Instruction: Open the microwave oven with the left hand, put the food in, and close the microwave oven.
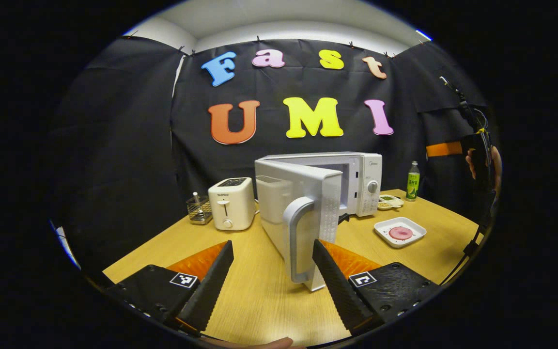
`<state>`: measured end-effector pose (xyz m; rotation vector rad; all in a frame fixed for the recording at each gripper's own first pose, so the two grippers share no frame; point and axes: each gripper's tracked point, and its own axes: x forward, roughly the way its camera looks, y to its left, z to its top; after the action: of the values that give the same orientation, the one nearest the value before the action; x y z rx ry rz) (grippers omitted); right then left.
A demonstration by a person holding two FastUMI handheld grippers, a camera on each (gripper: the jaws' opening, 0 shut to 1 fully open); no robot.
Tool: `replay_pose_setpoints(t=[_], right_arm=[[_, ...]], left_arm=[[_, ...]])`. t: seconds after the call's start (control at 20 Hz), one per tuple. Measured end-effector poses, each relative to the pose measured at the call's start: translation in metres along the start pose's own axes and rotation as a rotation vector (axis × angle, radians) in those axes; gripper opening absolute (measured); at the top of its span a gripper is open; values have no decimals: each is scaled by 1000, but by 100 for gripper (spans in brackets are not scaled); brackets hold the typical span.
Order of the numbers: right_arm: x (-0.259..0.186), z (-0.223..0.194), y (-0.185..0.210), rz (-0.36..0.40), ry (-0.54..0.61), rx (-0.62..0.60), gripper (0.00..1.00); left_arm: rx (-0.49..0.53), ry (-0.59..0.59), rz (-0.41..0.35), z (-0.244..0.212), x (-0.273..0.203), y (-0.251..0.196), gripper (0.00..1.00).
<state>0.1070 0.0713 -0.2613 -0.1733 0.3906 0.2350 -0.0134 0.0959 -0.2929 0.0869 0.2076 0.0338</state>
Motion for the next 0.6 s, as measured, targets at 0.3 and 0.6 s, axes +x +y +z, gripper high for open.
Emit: replay_pose_setpoints(t=[0.3, 0.6], right_arm=[[15, -11, -11, -3, 86, -8, 98], [46, -46, -17, 75, 339, -52, 98]], left_arm=[[-104, -63, -3, 49, -20, 13, 98], [-93, -140, 35, 97, -18, 19, 95]])
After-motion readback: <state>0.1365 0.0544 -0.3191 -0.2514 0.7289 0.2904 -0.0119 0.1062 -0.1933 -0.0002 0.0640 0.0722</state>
